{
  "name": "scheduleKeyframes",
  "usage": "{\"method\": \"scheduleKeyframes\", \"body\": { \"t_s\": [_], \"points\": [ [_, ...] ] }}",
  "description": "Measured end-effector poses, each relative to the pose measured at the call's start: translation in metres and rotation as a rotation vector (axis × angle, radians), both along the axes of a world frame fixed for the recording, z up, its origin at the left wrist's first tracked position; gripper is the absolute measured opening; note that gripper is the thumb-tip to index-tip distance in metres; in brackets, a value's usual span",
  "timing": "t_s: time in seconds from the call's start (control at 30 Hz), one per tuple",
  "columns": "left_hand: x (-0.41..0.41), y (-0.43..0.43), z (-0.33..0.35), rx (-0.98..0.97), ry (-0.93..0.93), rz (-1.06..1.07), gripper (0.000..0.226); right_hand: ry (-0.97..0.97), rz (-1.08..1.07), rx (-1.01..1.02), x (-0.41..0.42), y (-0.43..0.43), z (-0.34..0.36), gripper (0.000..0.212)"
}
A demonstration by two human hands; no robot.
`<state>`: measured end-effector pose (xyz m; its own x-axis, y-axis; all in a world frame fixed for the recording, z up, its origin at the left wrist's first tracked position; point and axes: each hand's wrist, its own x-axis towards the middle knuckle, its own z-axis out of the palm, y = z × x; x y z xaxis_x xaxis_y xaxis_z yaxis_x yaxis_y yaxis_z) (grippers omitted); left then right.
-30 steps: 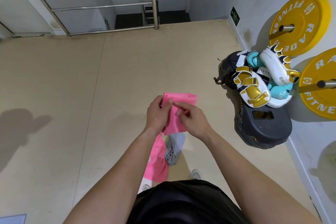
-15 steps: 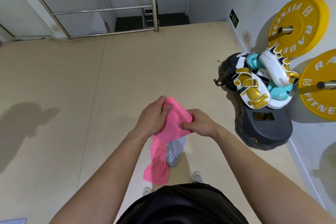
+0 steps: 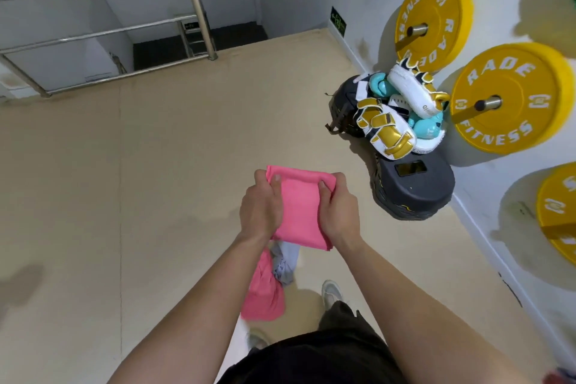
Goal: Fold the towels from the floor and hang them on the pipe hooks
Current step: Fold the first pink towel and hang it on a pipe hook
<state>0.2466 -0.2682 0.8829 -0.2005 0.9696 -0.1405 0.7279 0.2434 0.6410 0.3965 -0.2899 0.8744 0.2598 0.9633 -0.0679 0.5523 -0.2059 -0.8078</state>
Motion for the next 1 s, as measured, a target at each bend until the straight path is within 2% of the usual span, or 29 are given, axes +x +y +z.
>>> {"method": "scheduleKeyframes", "body": {
  "t_s": [0.13,0.27,0.43,0.5,0.63,0.77,1.0],
  "points": [
    [0.050,0.007,-0.006,-0.020,0.080,-0.223,0.035,-0.112,-0.191,-0.045,0.046,-0.018,-0.002,0.021],
    [0.117,0.003,-0.003,-0.048,0.098,-0.440,0.035,-0.106,-0.451,-0.067,0.101,-0.049,0.003,0.031],
    [0.221,-0.018,0.014,-0.034,-0.151,-0.618,0.026,0.204,-0.694,-0.012,0.176,-0.103,0.010,0.030],
    [0.266,-0.027,0.017,-0.030,-0.232,-0.704,0.023,0.255,-0.742,-0.032,0.209,-0.129,0.007,0.029],
    [0.360,-0.056,0.017,-0.113,-0.353,-0.998,0.025,0.199,-0.973,0.013,0.280,-0.180,0.013,0.023],
    [0.452,-0.102,0.017,-0.198,-0.433,-1.286,0.046,0.134,-1.151,0.068,0.353,-0.234,0.028,0.025],
    [0.598,-0.203,0.041,0.030,-0.472,-1.558,0.039,-0.070,-1.376,0.060,0.457,-0.354,0.067,0.026]
  ]
}}
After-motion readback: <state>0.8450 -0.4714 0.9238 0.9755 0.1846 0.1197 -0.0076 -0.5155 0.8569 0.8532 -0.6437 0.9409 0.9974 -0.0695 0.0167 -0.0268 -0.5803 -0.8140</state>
